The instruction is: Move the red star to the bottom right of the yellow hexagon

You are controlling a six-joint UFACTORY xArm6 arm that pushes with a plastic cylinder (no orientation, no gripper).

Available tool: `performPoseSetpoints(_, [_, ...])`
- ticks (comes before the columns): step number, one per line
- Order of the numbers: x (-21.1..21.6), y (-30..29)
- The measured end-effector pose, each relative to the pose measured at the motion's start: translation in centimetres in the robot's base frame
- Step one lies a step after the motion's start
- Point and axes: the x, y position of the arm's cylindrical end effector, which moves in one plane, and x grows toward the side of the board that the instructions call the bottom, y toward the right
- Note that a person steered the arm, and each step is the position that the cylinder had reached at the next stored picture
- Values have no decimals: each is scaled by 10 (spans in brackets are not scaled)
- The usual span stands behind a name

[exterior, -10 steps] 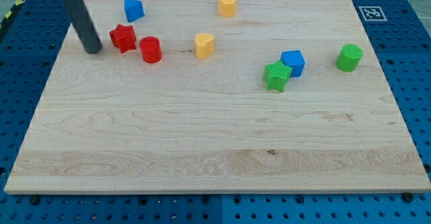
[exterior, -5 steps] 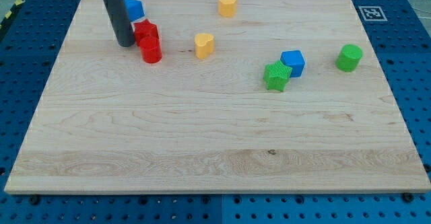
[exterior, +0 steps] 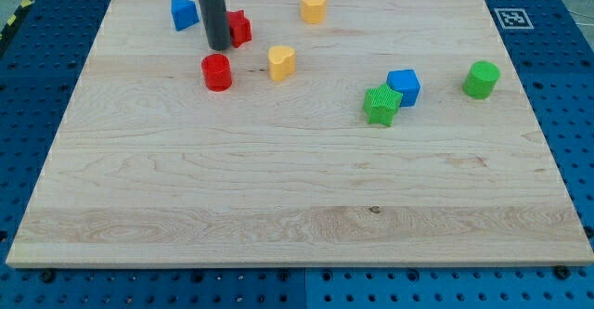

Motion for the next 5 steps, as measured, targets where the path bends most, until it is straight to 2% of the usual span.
performPoseSetpoints(1, [-2,-30])
performPoseSetpoints(2, [-24,-29])
performPoseSetpoints(3, [-39,-3])
performPoseSetpoints(5, [-19,45])
